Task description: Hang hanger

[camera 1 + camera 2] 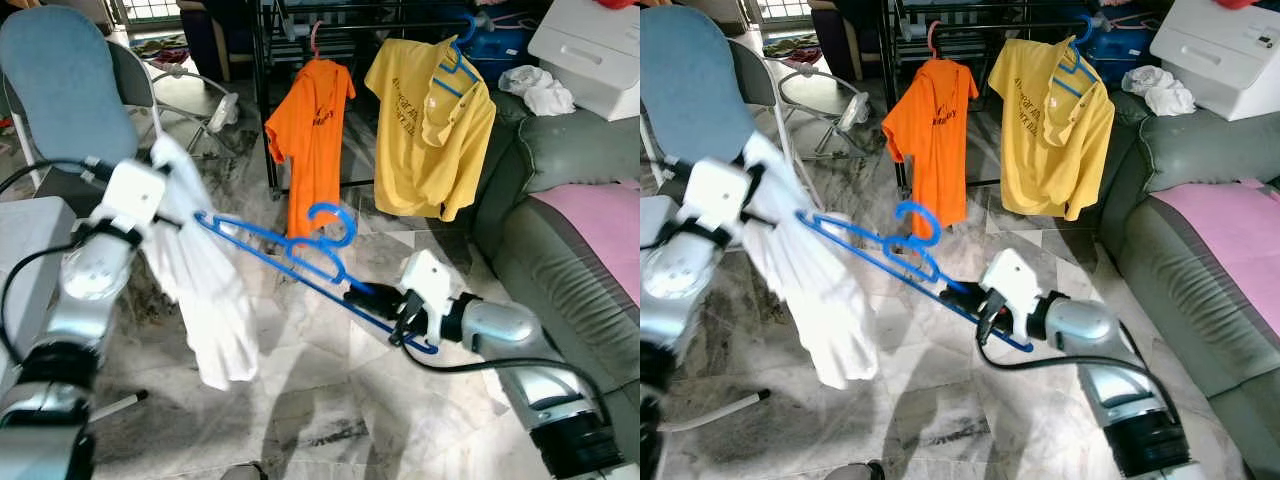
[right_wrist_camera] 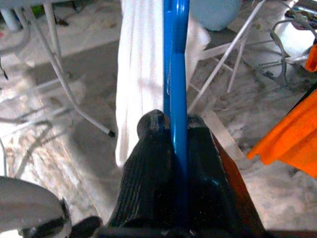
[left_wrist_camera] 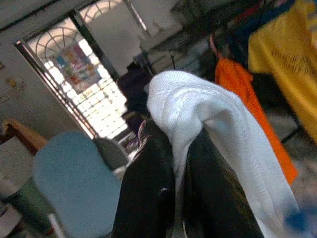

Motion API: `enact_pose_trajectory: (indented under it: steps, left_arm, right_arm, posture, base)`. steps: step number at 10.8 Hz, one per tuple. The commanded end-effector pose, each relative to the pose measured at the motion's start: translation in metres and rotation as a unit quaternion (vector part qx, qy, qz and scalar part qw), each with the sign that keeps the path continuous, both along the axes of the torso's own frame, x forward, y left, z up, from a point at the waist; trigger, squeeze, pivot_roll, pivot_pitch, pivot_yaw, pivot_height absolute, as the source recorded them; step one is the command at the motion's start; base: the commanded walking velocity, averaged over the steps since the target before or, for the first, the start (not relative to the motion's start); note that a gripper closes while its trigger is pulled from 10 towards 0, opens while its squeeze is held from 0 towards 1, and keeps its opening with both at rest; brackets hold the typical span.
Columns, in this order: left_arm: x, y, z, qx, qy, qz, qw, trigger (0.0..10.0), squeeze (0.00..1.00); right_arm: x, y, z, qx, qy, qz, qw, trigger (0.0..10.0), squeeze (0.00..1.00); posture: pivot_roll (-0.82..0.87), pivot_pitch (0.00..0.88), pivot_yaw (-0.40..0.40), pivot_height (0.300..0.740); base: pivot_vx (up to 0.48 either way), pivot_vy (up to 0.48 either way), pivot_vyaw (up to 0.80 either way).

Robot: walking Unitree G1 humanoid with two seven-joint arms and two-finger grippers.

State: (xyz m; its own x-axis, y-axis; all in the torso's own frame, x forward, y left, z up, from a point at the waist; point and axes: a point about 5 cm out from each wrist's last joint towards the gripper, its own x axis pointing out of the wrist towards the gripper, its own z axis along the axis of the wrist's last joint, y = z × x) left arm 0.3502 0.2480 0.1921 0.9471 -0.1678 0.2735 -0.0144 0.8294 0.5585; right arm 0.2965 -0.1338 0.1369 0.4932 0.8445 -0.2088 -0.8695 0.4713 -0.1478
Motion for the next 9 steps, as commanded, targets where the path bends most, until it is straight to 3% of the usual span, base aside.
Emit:
enact_pose_trajectory:
  steps: [1, 2, 4, 9]
  left_arm:
    - [-0.002, 0.008, 0.006, 0.016, -0.008, 0.011, 1.0, 10.0, 0.0]
    - [-0.004, 0.013, 0.001, 0.016, 0.005, 0.021, 1.0, 10.0, 0.0]
    - [-0.005, -0.002, -0.001, 0.016, 0.009, -0.016, 1.0, 10.0, 0.0]
    - [-0.004, -0.018, 0.002, 0.027, 0.004, -0.049, 0.998, 10.0, 0.0]
  right_arm:
    - [0.005, -0.009, 0.012, 0.019, -0.005, -0.01, 1.0, 10.0, 0.0]
    - [0.007, -0.015, 0.012, 0.003, -0.01, -0.017, 1.0, 10.0, 0.0]
    - [0.011, -0.017, 0.016, 0.004, -0.015, -0.023, 1.0, 10.0, 0.0]
    - [0.001, -0.023, 0.016, 0.007, 0.026, 0.018, 0.999, 10.0, 0.0]
  posture:
    - [-0.01, 0.083, 0.007, 0.74]
    - [-0.01, 0.083, 0.007, 0.74]
    - [-0.02, 0.085, 0.009, 0.74]
    - [-0.03, 0.083, 0.014, 0.74]
  base:
    - [0.0, 0.0, 0.0]
    - [0.0, 0.0, 0.0]
    - [0.0, 0.0, 0.0]
    - [0.0, 0.0, 0.0]
